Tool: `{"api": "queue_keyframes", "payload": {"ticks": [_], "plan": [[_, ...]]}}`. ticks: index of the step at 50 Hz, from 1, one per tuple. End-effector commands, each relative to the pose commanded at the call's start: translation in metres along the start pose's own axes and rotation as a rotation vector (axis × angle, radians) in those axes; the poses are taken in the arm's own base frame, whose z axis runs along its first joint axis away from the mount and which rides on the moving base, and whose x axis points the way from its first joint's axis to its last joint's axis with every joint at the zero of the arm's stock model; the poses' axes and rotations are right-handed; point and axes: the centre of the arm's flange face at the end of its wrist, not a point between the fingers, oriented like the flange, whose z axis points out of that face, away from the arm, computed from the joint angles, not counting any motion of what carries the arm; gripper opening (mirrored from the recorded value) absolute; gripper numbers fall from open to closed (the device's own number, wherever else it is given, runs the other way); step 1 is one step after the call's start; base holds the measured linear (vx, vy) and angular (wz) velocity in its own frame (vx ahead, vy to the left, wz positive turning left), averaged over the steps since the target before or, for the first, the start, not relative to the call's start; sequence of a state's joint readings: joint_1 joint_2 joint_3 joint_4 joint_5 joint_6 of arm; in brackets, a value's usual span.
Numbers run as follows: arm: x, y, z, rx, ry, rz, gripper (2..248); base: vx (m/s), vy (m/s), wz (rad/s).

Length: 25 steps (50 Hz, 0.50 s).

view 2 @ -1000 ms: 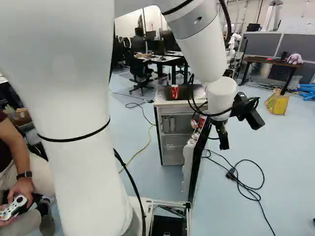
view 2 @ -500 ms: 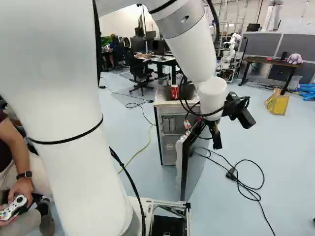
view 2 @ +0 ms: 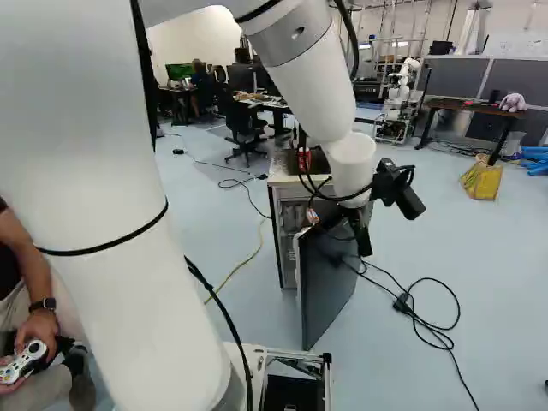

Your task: Grab a drink from the fridge

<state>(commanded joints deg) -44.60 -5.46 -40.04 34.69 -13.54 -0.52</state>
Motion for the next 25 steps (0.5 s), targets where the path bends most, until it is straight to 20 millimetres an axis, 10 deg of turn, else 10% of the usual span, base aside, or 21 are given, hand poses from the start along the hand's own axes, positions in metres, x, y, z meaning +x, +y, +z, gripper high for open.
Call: {"api": "queue_keyframes", "payload": {"ticks": [25], "plan": [[-0.030, -0.019, -0.002, 0.018, -0.027, -0.069, 247, 0.000, 0.000, 0.000]]}}
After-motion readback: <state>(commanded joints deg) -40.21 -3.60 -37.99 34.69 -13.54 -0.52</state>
